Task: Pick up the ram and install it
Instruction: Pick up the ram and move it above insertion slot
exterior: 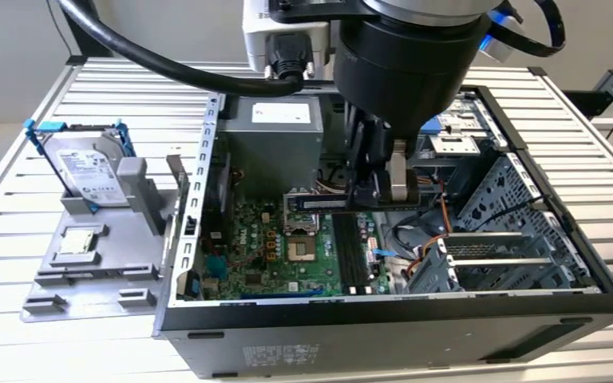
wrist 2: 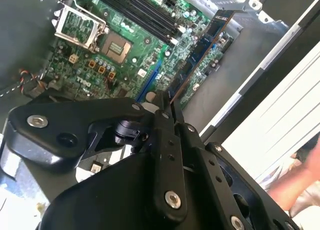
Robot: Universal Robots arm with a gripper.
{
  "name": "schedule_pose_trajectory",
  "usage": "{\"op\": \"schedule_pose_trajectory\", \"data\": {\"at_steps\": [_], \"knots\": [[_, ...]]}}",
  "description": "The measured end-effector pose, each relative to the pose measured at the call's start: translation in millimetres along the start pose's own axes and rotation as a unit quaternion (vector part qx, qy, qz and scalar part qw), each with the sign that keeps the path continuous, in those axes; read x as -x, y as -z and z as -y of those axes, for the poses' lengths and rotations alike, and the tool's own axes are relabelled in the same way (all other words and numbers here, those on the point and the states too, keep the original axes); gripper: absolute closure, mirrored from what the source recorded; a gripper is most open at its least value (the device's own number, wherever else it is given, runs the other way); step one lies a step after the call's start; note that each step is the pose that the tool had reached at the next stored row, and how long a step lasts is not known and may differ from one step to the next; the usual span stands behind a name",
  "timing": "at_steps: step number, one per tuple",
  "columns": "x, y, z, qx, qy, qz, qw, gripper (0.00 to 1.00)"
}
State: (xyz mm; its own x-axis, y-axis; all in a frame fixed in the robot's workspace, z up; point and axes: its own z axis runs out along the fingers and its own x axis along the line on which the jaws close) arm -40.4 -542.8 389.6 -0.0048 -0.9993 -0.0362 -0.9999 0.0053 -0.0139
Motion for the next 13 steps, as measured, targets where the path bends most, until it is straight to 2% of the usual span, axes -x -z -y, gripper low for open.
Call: {"op": "schedule_pose_trajectory", "data": {"at_steps": [4, 7, 9, 13], "knots": [[0.0, -0.1, 4.2, 0.0001, 0.000, 0.0000, 1.00000, 1.00], [0.0, -0.1, 5.0, 0.0002, 0.000, 0.0000, 1.00000, 1.00], [0.0, -0.2, 8.6, 0.0002, 0.000, 0.0000, 1.00000, 1.00], [0.0, -0.2, 8.7, 0.0002, 0.000, 0.0000, 1.00000, 1.00]]}}
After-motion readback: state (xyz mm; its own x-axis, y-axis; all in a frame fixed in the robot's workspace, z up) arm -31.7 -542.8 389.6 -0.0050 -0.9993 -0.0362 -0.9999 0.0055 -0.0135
